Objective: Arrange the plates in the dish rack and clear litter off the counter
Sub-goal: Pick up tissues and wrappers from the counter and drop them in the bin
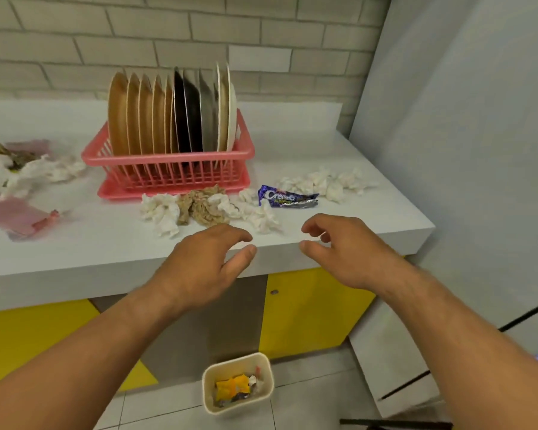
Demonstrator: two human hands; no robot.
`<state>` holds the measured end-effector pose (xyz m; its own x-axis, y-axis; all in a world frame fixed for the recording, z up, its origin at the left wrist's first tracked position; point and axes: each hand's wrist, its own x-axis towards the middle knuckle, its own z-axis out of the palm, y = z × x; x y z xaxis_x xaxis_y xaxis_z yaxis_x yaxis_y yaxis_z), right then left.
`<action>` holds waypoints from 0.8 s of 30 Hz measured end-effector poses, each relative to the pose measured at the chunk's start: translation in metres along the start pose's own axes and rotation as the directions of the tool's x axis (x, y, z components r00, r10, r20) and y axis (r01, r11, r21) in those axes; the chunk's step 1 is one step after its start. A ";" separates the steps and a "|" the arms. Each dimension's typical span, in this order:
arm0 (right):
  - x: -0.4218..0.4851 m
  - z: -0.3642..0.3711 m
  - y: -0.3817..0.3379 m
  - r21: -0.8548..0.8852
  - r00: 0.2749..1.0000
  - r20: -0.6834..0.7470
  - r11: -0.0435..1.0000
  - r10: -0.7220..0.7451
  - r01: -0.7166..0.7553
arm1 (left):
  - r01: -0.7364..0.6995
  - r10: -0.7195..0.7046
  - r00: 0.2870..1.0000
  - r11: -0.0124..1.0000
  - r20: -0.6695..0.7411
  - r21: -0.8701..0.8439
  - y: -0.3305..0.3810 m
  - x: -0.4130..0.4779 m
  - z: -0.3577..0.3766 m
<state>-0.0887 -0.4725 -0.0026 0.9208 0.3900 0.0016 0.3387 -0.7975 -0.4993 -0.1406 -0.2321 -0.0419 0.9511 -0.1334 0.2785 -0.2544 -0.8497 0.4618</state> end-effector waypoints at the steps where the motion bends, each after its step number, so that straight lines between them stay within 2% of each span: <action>1: 0.003 -0.005 0.000 -0.009 1.000 -0.005 1.000 0.009 -0.009 | -0.009 0.009 1.000 1.000 -0.004 -0.003 0.001 0.006 -0.001; 6: 0.030 -0.018 0.008 -0.031 0.995 -0.089 0.998 0.051 -0.054 | -0.078 0.078 0.997 0.997 -0.012 -0.002 -0.005 0.049 0.001; 14: 0.073 -0.031 0.040 -0.053 0.974 -0.131 0.980 0.185 -0.193 | -0.181 0.181 0.983 0.983 0.031 -0.025 -0.016 0.129 0.012; 20: 0.100 -0.036 0.071 -0.111 0.965 -0.063 0.959 0.256 -0.262 | -0.224 0.226 0.972 0.974 0.061 -0.032 -0.012 0.178 0.032; 24: 0.125 -0.043 0.110 -0.156 0.959 -0.043 0.946 0.279 -0.283 | -0.201 0.202 0.976 0.979 0.081 -0.022 -0.010 0.213 0.059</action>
<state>0.0717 -0.5312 -0.0195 0.9862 0.1315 -0.1005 0.0905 -0.9369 -0.3376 0.0745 -0.2821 -0.0369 0.8909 -0.3436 0.2970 -0.4445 -0.7941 0.4146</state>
